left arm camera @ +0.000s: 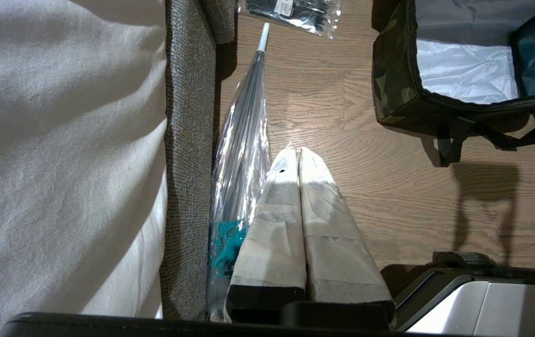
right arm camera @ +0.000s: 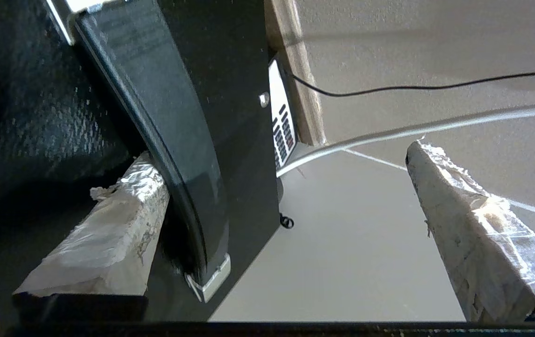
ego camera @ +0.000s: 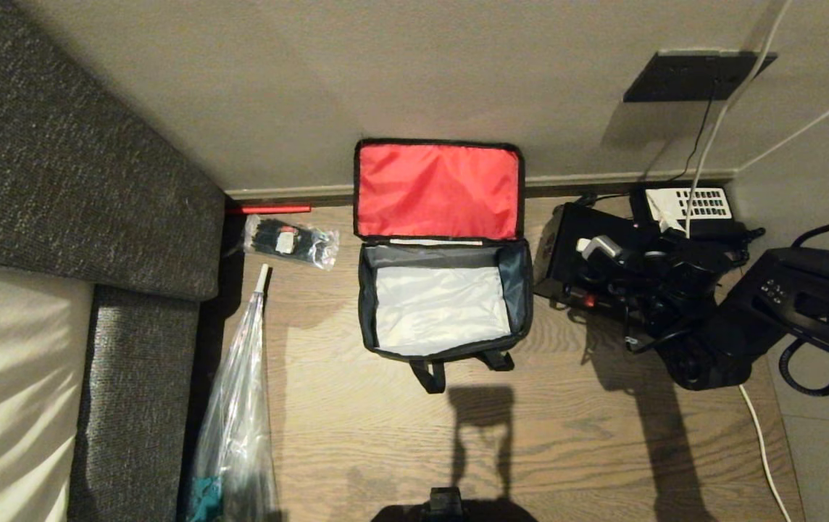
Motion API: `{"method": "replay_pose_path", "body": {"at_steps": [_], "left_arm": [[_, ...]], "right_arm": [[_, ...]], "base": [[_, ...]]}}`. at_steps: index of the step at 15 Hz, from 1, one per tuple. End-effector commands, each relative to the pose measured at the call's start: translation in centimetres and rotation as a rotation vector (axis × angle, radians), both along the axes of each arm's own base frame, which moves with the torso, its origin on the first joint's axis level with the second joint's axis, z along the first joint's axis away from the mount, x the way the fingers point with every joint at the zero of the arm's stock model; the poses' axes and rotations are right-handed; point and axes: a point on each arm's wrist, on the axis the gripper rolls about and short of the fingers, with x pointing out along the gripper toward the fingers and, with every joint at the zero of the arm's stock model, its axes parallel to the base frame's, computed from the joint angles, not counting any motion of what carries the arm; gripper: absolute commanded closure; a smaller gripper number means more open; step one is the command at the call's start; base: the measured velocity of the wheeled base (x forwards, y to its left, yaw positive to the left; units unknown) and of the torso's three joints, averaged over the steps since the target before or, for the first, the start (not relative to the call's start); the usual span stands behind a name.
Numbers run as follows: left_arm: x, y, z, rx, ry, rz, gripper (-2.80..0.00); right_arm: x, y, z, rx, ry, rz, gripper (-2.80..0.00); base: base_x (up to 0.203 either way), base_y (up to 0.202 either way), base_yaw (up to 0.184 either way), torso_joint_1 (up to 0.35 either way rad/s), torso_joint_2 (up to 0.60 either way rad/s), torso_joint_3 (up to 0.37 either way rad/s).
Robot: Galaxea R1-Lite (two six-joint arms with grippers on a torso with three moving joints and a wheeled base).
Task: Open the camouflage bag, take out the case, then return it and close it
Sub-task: Grip the handle again
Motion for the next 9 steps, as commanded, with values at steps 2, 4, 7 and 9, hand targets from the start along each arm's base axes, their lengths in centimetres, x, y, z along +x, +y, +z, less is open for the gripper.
{"method": "replay_pose_path", "body": {"at_steps": [2,4,7,9], "left_arm": [[0.0,0.0,-0.1,0.000,0.003,0.001,0.00],[0.0,0.0,-0.1,0.000,0.003,0.001,0.00],[0.0,0.0,-0.1,0.000,0.003,0.001,0.00],[0.0,0.0,-0.1,0.000,0.003,0.001,0.00]], "right_arm": [[0.6,0.0,-0.1,-0.007,-0.018,-0.006,-2.80],[0.4,0.0,-0.6,-0.018,0.006,-0.007,-2.80],[0.6,0.0,-0.9,-0.020,0.009,-0.011,-2.80],[0.7,0.0,-0.9,-0.021,0.007,-0.010,-2.80]], "base": [[0.000,0.000,0.000,0.000,0.00,0.000],[0.000,0.000,0.000,0.000,0.00,0.000],[0.000,0.000,0.000,0.000,0.00,0.000],[0.000,0.000,0.000,0.000,0.00,0.000]]}}
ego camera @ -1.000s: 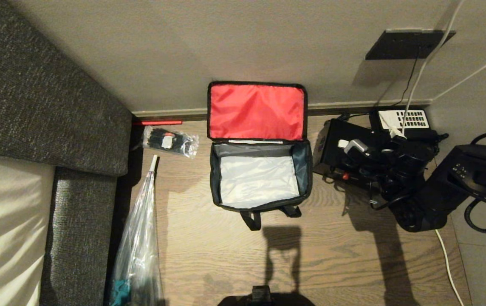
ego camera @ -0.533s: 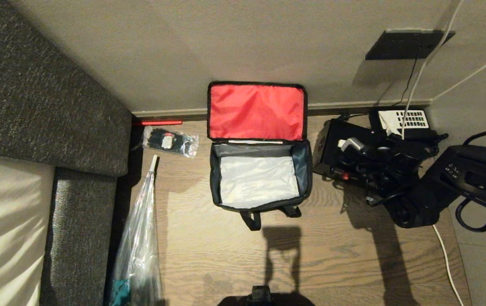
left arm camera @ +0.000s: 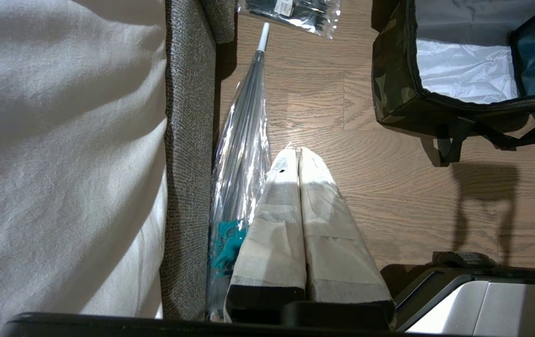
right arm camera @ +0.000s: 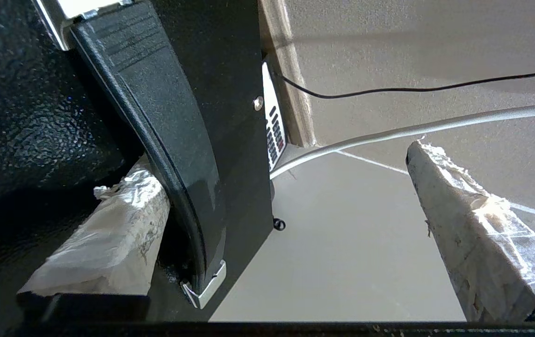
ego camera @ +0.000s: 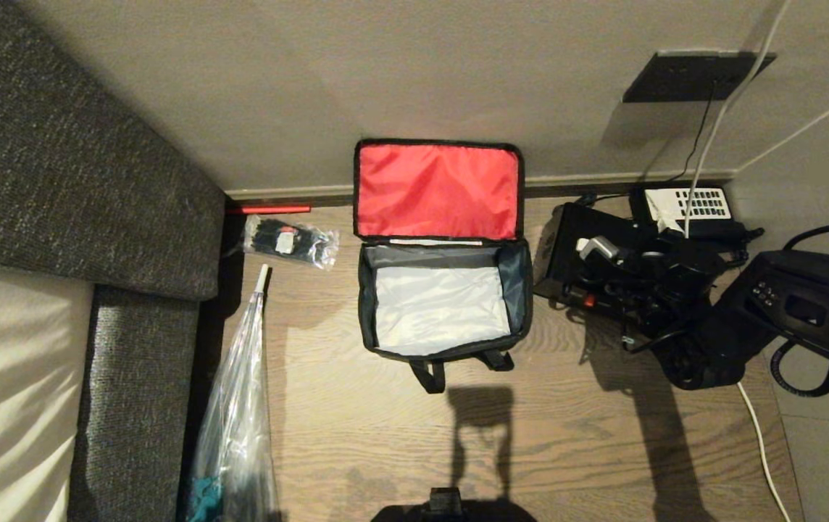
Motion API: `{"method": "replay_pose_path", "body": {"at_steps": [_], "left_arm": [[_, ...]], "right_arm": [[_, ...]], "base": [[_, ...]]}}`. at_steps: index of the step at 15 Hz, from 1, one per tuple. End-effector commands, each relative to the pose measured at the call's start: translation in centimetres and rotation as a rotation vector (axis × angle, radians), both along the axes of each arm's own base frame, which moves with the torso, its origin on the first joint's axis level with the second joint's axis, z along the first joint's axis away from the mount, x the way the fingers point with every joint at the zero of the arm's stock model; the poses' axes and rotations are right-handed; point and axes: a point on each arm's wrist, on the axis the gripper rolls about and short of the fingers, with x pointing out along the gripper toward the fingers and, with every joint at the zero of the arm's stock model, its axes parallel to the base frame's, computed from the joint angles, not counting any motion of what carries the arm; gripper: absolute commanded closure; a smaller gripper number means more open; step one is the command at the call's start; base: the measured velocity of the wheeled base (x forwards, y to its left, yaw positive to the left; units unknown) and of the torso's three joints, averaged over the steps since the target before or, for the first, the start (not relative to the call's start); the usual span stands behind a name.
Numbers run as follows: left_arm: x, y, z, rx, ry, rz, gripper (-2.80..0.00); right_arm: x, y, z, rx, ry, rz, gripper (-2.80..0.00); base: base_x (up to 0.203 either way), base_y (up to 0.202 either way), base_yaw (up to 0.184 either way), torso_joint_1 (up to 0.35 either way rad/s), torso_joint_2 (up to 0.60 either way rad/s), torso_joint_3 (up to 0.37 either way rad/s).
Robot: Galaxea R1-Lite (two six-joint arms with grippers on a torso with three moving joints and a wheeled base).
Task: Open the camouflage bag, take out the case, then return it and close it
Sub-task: Grip the handle again
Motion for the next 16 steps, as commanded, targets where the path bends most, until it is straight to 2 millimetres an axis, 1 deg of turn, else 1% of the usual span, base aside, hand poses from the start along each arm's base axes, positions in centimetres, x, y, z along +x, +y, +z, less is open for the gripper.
{"method": "replay_pose_path", "body": {"at_steps": [1,2,4,5,8,10,11,12,16], "left_arm": [[0.0,0.0,-0.1,0.000,0.003,0.001,0.00],[0.0,0.0,-0.1,0.000,0.003,0.001,0.00],[0.0,0.0,-0.1,0.000,0.003,0.001,0.00],[0.0,0.0,-0.1,0.000,0.003,0.001,0.00],[0.0,0.0,-0.1,0.000,0.003,0.001,0.00],[0.0,0.0,-0.1,0.000,0.003,0.001,0.00],[0.0,0.0,-0.1,0.000,0.003,0.001,0.00],[0.0,0.0,-0.1,0.000,0.003,0.001,0.00],[0.0,0.0,-0.1,0.000,0.003,0.001,0.00]], "right_arm": [[0.3,0.0,0.5,-0.012,-0.023,-0.004,-2.80],[0.6,-0.2,1.1,-0.030,-0.042,-0.012,-2.80],[0.6,-1.1,0.9,-0.081,-0.021,0.008,-2.80],[0.6,-1.5,1.2,-0.101,-0.025,0.015,-2.80],[0.6,-1.5,0.9,-0.105,-0.014,0.017,-2.80],[0.4,-1.4,0.2,-0.107,0.012,0.021,-2.80],[0.1,-1.5,-0.1,-0.106,0.029,0.022,-2.74],[0.0,-1.5,-0.4,-0.106,0.039,0.023,0.00],[-0.2,-1.4,-1.2,-0.097,0.066,0.022,0.00]], "base": [[0.000,0.000,0.000,0.000,0.00,0.000],[0.000,0.000,0.000,0.000,0.00,0.000],[0.000,0.000,0.000,0.000,0.00,0.000],[0.000,0.000,0.000,0.000,0.00,0.000],[0.000,0.000,0.000,0.000,0.00,0.000],[0.000,0.000,0.000,0.000,0.00,0.000],[0.000,0.000,0.000,0.000,0.00,0.000],[0.000,0.000,0.000,0.000,0.00,0.000],[0.000,0.000,0.000,0.000,0.00,0.000]]}}
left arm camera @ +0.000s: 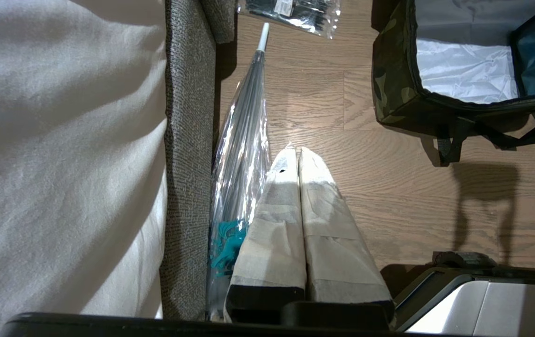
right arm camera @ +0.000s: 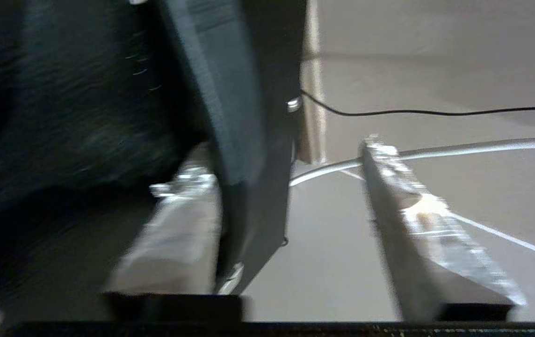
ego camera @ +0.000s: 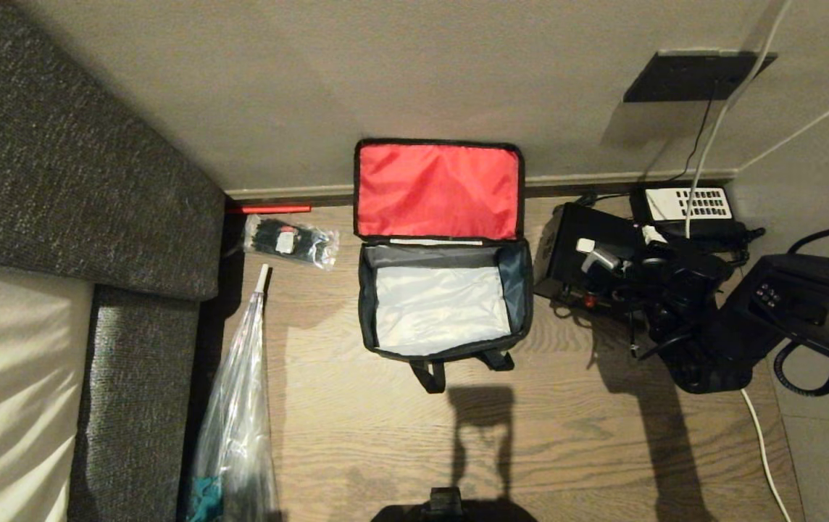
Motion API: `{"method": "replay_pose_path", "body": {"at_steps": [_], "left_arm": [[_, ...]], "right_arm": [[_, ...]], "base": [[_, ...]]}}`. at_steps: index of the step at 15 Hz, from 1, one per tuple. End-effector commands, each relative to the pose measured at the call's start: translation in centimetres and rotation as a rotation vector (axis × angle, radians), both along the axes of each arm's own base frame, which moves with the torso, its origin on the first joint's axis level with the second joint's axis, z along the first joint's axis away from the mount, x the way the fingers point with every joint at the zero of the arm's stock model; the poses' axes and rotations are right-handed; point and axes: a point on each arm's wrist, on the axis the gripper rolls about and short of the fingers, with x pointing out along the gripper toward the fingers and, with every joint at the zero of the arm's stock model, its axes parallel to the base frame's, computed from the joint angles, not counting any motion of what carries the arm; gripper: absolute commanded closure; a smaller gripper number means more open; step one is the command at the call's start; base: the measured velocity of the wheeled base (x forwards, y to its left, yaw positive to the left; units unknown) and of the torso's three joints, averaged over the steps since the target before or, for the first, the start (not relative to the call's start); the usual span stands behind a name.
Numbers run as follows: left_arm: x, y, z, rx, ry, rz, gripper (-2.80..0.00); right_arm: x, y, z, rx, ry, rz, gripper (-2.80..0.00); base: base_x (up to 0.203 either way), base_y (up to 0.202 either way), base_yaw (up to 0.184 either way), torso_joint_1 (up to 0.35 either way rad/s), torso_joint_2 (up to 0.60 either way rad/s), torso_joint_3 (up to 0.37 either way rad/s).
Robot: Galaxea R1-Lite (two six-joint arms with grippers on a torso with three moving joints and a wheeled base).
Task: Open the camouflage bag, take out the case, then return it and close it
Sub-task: Grip the handle again
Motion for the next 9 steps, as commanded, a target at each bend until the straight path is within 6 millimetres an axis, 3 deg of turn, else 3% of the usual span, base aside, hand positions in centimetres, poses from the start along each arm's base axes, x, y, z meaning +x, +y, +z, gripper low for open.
{"method": "replay_pose_path", "body": {"at_steps": [1,9], "left_arm": [[0.0,0.0,-0.1,0.000,0.003,0.001,0.00],[0.0,0.0,-0.1,0.000,0.003,0.001,0.00]], "right_arm": [[-0.1,0.0,-0.3,-0.007,0.006,-0.005,0.00],[0.5,1.2,0.0,0.052,-0.039,0.007,0.00]], "base": [[0.000,0.000,0.000,0.000,0.00,0.000],[0.000,0.000,0.000,0.000,0.00,0.000]]}}
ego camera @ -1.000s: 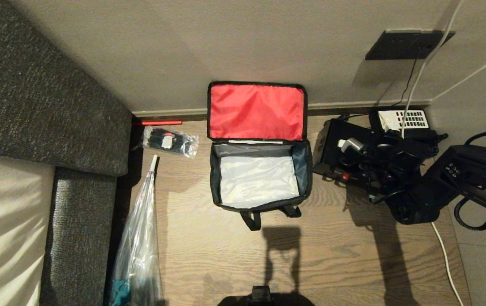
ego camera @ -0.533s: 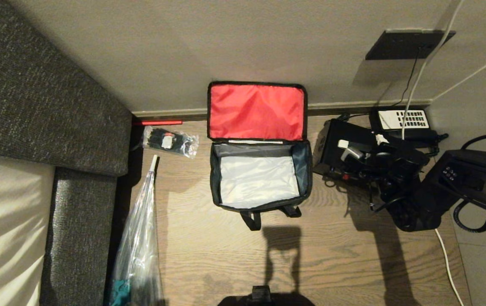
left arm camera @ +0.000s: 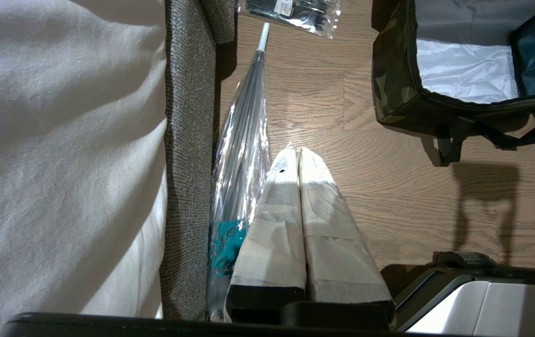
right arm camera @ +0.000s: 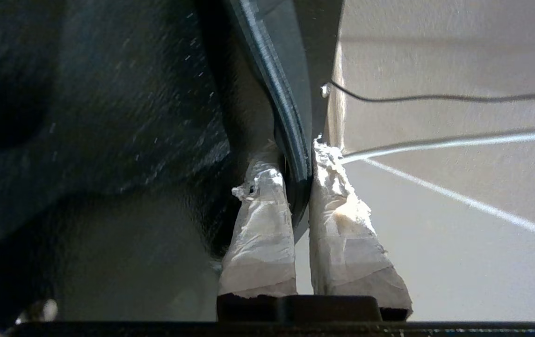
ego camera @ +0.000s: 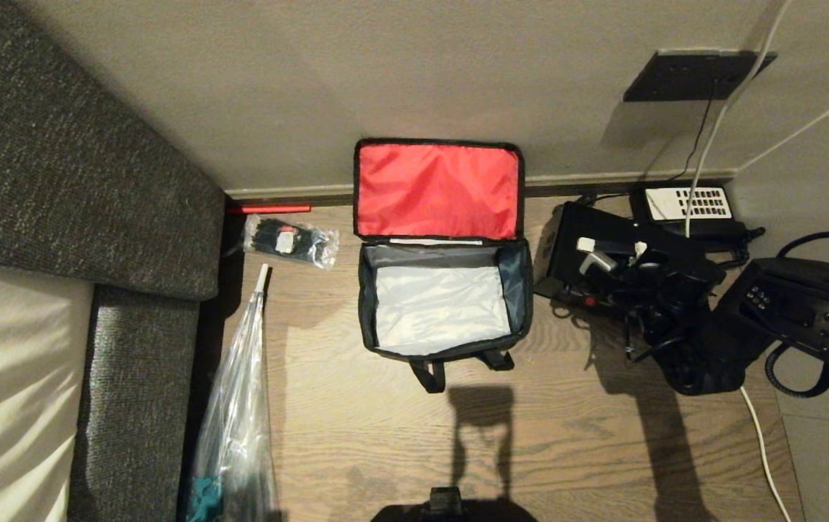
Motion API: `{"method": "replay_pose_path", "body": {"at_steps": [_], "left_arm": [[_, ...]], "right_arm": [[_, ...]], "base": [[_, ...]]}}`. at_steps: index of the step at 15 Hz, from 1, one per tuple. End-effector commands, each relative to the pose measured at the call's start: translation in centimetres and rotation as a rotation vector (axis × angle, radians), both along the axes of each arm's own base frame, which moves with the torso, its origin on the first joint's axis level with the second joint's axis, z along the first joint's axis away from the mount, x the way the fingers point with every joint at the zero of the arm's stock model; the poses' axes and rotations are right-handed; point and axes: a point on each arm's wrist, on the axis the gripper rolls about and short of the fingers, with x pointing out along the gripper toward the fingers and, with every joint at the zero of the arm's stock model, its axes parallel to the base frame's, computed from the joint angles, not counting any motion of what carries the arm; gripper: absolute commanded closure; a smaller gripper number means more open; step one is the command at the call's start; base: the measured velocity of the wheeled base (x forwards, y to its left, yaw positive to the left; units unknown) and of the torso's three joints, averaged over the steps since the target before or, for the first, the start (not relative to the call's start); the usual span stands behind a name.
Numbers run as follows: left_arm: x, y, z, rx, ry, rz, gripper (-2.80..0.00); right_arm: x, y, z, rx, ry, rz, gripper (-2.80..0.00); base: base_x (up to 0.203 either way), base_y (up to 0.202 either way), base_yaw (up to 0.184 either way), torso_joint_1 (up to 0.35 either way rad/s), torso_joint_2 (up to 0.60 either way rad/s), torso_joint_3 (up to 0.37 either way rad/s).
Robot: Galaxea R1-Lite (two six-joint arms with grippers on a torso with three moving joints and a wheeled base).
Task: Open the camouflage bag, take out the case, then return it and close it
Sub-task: Grip the handle again, then place the black box back
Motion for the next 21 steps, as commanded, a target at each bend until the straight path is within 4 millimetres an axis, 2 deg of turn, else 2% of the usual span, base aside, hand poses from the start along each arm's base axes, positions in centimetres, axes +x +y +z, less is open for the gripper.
{"method": "replay_pose_path", "body": {"at_steps": [1,4,9,15,17,21], "left_arm": [[0.0,0.0,-0.1,0.000,0.003,0.001,0.00],[0.0,0.0,-0.1,0.000,0.003,0.001,0.00],[0.0,0.0,-0.1,0.000,0.003,0.001,0.00],[0.0,0.0,-0.1,0.000,0.003,0.001,0.00],[0.0,0.0,-0.1,0.000,0.003,0.001,0.00],[0.0,0.0,-0.1,0.000,0.003,0.001,0.00]], "right_arm": [[0.0,0.9,0.5,0.020,-0.029,-0.005,0.00],[-0.2,1.0,3.1,0.032,-0.099,-0.006,0.00],[-1.6,0.8,7.6,0.007,-0.183,-0.017,0.00],[-4.2,0.5,10.8,-0.032,-0.211,-0.030,0.00],[-5.0,0.5,11.3,-0.035,-0.210,-0.029,0.00],[-6.7,0.3,14.3,-0.061,-0.272,-0.039,0.00]], "base": [[0.000,0.000,0.000,0.000,0.00,0.000],[0.000,0.000,0.000,0.000,0.00,0.000],[0.000,0.000,0.000,0.000,0.00,0.000],[0.000,0.000,0.000,0.000,0.00,0.000],[0.000,0.000,0.000,0.000,0.00,0.000],[0.000,0.000,0.000,0.000,0.00,0.000]]}}
